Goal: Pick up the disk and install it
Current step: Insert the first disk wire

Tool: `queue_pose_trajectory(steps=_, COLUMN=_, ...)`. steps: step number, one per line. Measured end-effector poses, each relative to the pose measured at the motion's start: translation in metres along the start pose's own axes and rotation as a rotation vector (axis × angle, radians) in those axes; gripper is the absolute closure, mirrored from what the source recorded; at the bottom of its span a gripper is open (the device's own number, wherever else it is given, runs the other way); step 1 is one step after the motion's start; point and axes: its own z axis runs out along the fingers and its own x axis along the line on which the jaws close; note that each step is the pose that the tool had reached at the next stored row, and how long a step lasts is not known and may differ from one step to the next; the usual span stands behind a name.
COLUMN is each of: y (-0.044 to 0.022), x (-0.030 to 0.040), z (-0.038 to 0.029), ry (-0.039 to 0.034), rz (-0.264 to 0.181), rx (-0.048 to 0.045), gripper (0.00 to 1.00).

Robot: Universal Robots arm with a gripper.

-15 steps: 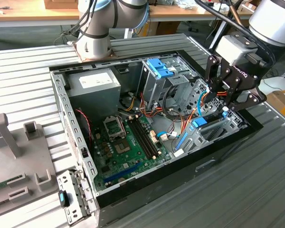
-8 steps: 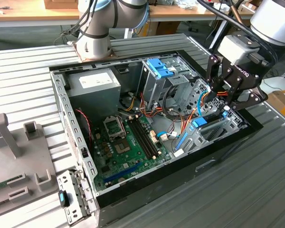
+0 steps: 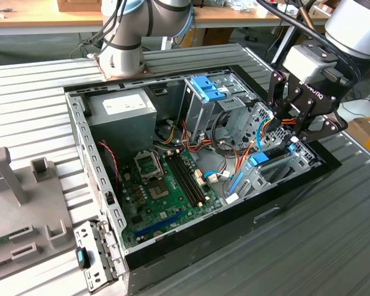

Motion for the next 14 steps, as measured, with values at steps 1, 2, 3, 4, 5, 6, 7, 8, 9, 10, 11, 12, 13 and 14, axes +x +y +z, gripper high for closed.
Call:
queue_pose_trajectory(steps=1, y=0.0, x=0.0, z=0.0, ry=0.0, rz=0.0, rx=0.0, gripper=0.56)
queue_pose_trajectory(steps=2, y=0.0, x=0.0, z=0.0, ry=0.0, rz=0.0, rx=0.0, gripper=0.56)
queue_pose_trajectory(steps=3, y=0.0, x=0.0, z=0.0, ry=0.0, rz=0.0, rx=-0.0001, gripper=0.56)
queue_pose_trajectory(steps=4, y=0.0, x=-0.0001, z=0.0, ry=0.0, rz=0.0, rx=0.0, gripper=0.56)
queue_pose_trajectory(steps=5, y=0.0, x=-0.0001, z=0.0, ry=0.0, rz=0.0, rx=-0.0001, gripper=0.56)
queue_pose_trajectory(steps=6, y=0.0, x=-0.0003, z=0.0, ry=0.0, rz=0.0, rx=0.0, gripper=0.56)
queue_pose_trajectory(steps=7, y=-0.0004, x=-0.0004, z=0.0, ry=0.0, rz=-0.002, rx=-0.0001, gripper=0.56)
queue_pose_trajectory(steps=8, y=-0.0011, x=-0.0011, z=0.0, ry=0.0001, rz=-0.004, rx=-0.0001, gripper=0.56)
queue_pose_trajectory(steps=9, y=-0.0014, x=-0.0016, z=0.0001, ry=0.0, rz=-0.006, rx=-0.0001, gripper=0.56)
queue_pose_trajectory(steps=10, y=-0.002, x=-0.0024, z=0.0001, ry=0.0, rz=-0.009, rx=-0.0002, gripper=0.56)
queue_pose_trajectory(steps=11, y=-0.0023, x=-0.003, z=0.0001, ry=0.0, rz=-0.011, rx=-0.0003, gripper=0.56)
queue_pose_trajectory(steps=12, y=-0.0024, x=-0.0033, z=0.0001, ry=0.0001, rz=-0.012, rx=-0.0003, gripper=0.56)
queue_pose_trajectory(steps=13, y=-0.0025, x=-0.0036, z=0.0001, ry=0.0, rz=-0.012, rx=-0.0003, gripper=0.56)
queue_pose_trajectory(steps=14, y=-0.0026, x=-0.0039, z=0.0001, ry=0.0001, rz=-0.013, rx=-0.0003, gripper=0.56)
